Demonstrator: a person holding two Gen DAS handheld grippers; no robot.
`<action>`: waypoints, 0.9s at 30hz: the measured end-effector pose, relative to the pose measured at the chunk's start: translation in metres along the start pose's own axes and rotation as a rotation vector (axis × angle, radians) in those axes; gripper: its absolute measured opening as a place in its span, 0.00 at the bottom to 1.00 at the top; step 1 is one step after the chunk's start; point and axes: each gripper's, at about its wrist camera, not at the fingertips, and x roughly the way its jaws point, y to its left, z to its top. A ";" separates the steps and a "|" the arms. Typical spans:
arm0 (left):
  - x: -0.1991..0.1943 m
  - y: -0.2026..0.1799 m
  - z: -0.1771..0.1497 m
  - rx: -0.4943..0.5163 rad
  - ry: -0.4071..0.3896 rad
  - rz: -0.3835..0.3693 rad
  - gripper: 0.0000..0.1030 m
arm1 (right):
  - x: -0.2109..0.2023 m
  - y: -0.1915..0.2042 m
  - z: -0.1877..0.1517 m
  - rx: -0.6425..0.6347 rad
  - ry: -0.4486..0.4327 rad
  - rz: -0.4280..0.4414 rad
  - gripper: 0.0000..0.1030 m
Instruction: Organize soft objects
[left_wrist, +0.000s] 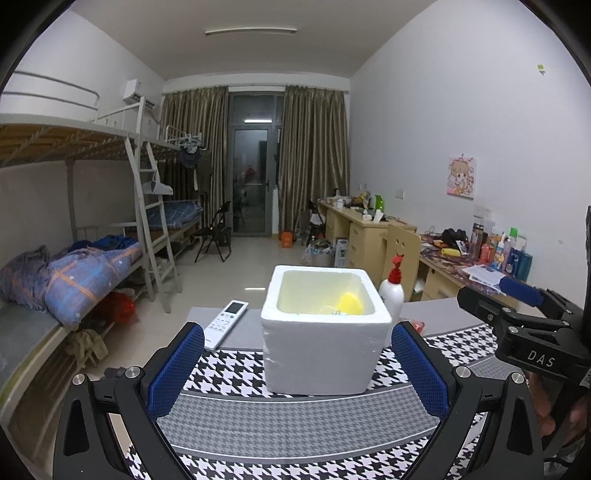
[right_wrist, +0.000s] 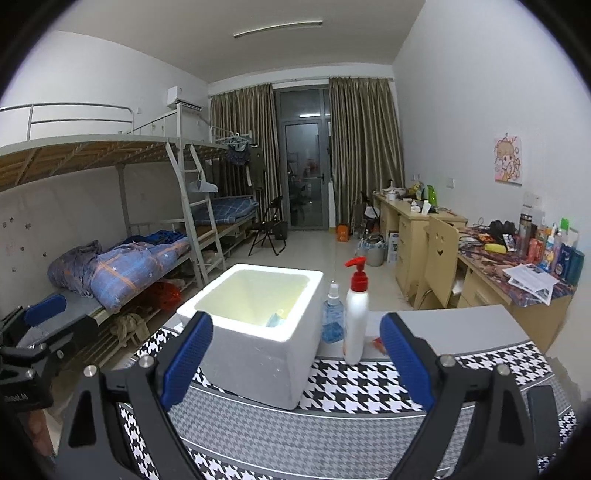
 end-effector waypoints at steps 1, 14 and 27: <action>-0.001 -0.003 0.000 0.000 0.001 -0.006 0.99 | -0.004 0.000 -0.001 -0.005 -0.008 -0.006 0.92; -0.014 -0.022 -0.008 0.019 -0.014 -0.046 0.99 | -0.042 -0.018 -0.014 0.009 -0.034 -0.037 0.92; -0.027 -0.050 -0.022 0.040 -0.022 -0.137 0.99 | -0.068 -0.040 -0.027 0.060 -0.048 -0.063 0.99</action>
